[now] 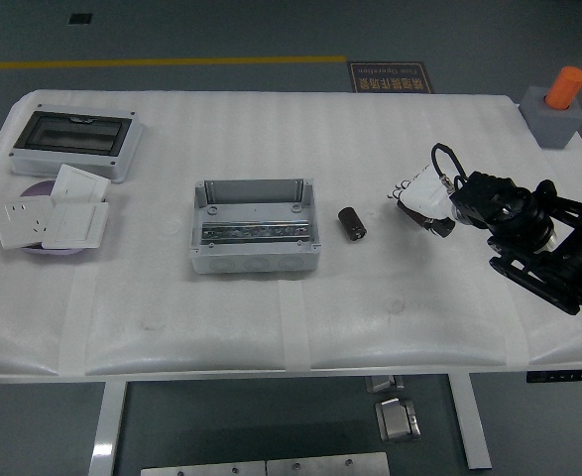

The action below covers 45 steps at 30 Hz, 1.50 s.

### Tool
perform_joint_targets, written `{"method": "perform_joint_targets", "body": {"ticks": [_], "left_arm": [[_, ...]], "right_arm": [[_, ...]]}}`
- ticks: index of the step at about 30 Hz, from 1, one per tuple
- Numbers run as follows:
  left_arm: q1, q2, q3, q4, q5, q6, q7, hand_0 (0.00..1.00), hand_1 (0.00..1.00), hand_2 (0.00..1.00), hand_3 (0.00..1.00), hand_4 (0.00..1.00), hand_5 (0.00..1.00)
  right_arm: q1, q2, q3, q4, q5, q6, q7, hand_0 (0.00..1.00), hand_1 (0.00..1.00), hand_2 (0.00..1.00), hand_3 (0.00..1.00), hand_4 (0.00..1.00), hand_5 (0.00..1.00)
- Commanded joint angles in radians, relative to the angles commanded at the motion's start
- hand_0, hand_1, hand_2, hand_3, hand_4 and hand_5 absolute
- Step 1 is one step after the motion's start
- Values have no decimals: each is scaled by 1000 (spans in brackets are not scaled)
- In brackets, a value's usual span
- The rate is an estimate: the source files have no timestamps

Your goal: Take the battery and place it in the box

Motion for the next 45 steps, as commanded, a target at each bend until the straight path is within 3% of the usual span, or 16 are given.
{"method": "perform_joint_targets", "body": {"ticks": [14,15,20,21,26,27,32,33,37,38,39,45], "left_arm": [[1,2,5,0,0,0,-5,627,639,480,533,470,171],[1,2,7,0,-1,0,-5,628,640,481,534,468,173],[0,0,16,0,-9,1,-8,628,640,481,534,468,173],[0,0,17,0,-11,1,-9,628,640,481,534,467,175],[-1,-3,22,0,-20,4,-12,628,640,481,534,467,175],[-1,-4,23,0,-22,4,-12,628,640,482,535,463,180],[-2,-7,30,0,-32,5,-14,628,640,482,535,463,180],[-2,-7,34,0,-37,6,-16,629,641,482,535,463,184],[-2,-8,37,0,-42,7,-17,629,641,482,535,463,184],[-1,-9,36,0,-42,7,-17,629,641,482,535,463,184],[0,-9,35,0,-41,7,-17,629,642,485,538,460,181],[6,-12,29,0,-41,9,-15,630,642,485,539,459,183]], "right_arm": [[-11,8,11,-38,0,-34,16,775,776,963,998,658,73],[-12,10,11,-41,0,-35,16,764,759,924,977,606,69],[-15,16,12,-52,0,-47,16,764,759,924,977,606,69],[-16,16,12,-53,2,-52,16,749,743,875,898,462,52],[-17,16,6,-58,17,-79,10,749,743,875,898,462,52],[-17,16,6,-58,19,-83,9,746,740,843,811,425,44],[-21,18,4,-60,36,-99,6,746,740,843,811,425,44],[-23,20,4,-62,38,-101,6,706,717,717,677,383,49],[-27,19,1,-61,48,-106,4,706,717,717,677,383,49],[-27,17,-5,-58,58,-113,-2,706,717,717,677,383,49],[-27,13,-12,-54,69,-121,-8,688,687,659,636,321,45],[-28,-50,-140,31,205,-263,-122,687,682,648,616,309,38]]}}
